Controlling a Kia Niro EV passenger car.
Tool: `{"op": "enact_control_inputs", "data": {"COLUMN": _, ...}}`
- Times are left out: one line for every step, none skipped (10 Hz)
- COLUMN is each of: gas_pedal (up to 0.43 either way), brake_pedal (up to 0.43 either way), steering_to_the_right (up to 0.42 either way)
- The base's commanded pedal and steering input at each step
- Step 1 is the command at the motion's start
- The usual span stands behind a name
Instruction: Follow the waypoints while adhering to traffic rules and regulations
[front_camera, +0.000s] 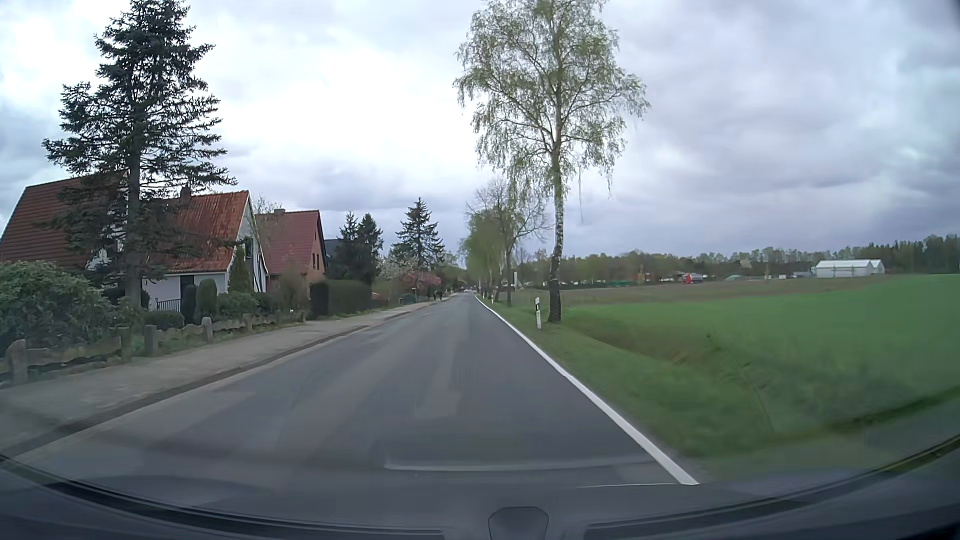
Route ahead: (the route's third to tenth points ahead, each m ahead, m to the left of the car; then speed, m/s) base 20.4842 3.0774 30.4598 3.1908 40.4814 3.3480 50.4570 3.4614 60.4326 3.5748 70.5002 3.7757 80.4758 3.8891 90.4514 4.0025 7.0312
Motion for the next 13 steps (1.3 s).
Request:
{"op": "enact_control_inputs", "data": {"gas_pedal": 0.028, "brake_pedal": 0.0, "steering_to_the_right": -0.001}}
{"op": "enact_control_inputs", "data": {"gas_pedal": 0.028, "brake_pedal": 0.0, "steering_to_the_right": -0.002}}
{"op": "enact_control_inputs", "data": {"gas_pedal": 0.028, "brake_pedal": 0.0, "steering_to_the_right": -0.001}}
{"op": "enact_control_inputs", "data": {"gas_pedal": 0.028, "brake_pedal": 0.0, "steering_to_the_right": -0.001}}
{"op": "enact_control_inputs", "data": {"gas_pedal": 0.028, "brake_pedal": 0.0, "steering_to_the_right": -0.002}}
{"op": "enact_control_inputs", "data": {"gas_pedal": 0.028, "brake_pedal": 0.0, "steering_to_the_right": -0.001}}
{"op": "enact_control_inputs", "data": {"gas_pedal": 0.028, "brake_pedal": 0.0, "steering_to_the_right": -0.001}}
{"op": "enact_control_inputs", "data": {"gas_pedal": 0.028, "brake_pedal": 0.0, "steering_to_the_right": -0.002}}
{"op": "enact_control_inputs", "data": {"gas_pedal": 0.028, "brake_pedal": 0.0, "steering_to_the_right": -0.001}}
{"op": "enact_control_inputs", "data": {"gas_pedal": 0.028, "brake_pedal": 0.0, "steering_to_the_right": -0.001}}
{"op": "enact_control_inputs", "data": {"gas_pedal": 0.028, "brake_pedal": 0.0, "steering_to_the_right": -0.001}}
{"op": "enact_control_inputs", "data": {"gas_pedal": 0.028, "brake_pedal": 0.0, "steering_to_the_right": -0.002}}
{"op": "enact_control_inputs", "data": {"gas_pedal": 0.028, "brake_pedal": 0.0, "steering_to_the_right": -0.003}}
